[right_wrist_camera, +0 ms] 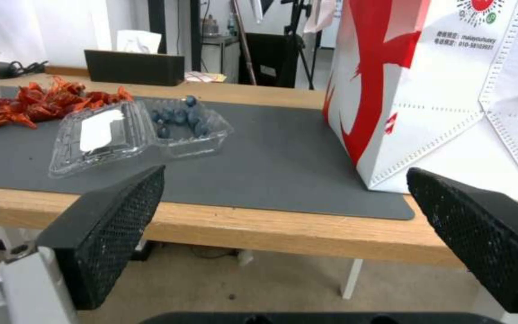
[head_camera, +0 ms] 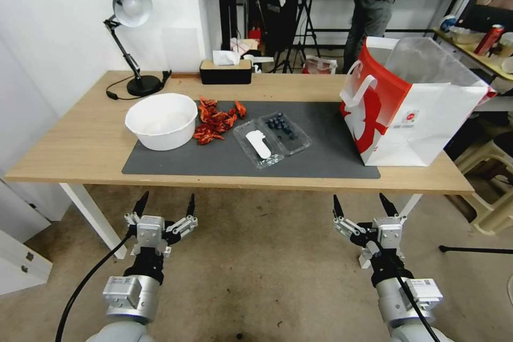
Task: Close the takeout container lid, then place the container into the takeout bag.
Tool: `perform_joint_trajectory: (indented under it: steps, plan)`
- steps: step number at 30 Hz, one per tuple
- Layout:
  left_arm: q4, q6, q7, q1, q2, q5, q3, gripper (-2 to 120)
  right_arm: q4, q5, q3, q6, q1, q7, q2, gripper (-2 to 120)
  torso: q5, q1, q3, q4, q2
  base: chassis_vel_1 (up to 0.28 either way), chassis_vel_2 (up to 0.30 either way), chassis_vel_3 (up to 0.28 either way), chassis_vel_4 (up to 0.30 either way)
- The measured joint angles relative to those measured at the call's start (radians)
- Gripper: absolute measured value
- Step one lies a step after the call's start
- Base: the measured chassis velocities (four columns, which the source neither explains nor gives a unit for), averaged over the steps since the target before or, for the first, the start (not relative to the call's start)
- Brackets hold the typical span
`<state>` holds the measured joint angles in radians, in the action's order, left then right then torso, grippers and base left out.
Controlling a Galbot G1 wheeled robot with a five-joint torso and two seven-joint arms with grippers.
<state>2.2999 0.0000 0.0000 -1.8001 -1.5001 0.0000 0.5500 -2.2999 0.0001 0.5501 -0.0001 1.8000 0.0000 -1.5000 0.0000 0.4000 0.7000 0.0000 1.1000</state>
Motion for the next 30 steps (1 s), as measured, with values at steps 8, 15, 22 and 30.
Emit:
perform_joint_trajectory:
  steps: [8, 15, 22, 30]
  plan:
    - [0.0, 0.0, 0.0, 0.0, 0.0, 0.0, 0.0, 100, 0.0, 0.0, 0.0, 0.0, 0.0, 0.0, 0.0, 100, 0.0, 0.0, 0.0, 0.0, 0.0, 0.0, 0.0, 0.0, 0.0]
    - [0.0, 0.0, 0.0, 0.0, 0.0, 0.0, 0.0, 100, 0.0, 0.0, 0.0, 0.0, 0.0, 0.0, 0.0, 100, 0.0, 0.0, 0.0, 0.0, 0.0, 0.0, 0.0, 0.0, 0.0]
    - [0.045, 0.062, -0.097, -0.001, -0.004, -0.059, -0.05, 100, -0.012, -0.016, -0.023, -0.068, -0.003, -0.017, 0.007, 100, 0.0002, 0.0, 0.0, -0.0001, 0.0, 0.0, 0.0, 0.0, 0.0]
    - [0.153, 0.203, -0.311, -0.004, -0.016, -0.198, -0.164, 100, -0.045, -0.058, -0.093, -0.234, -0.026, -0.077, 0.021, 100, 0.0001, 0.0, 0.0, 0.0002, 0.0, 0.0, 0.0, 0.0, 0.0]
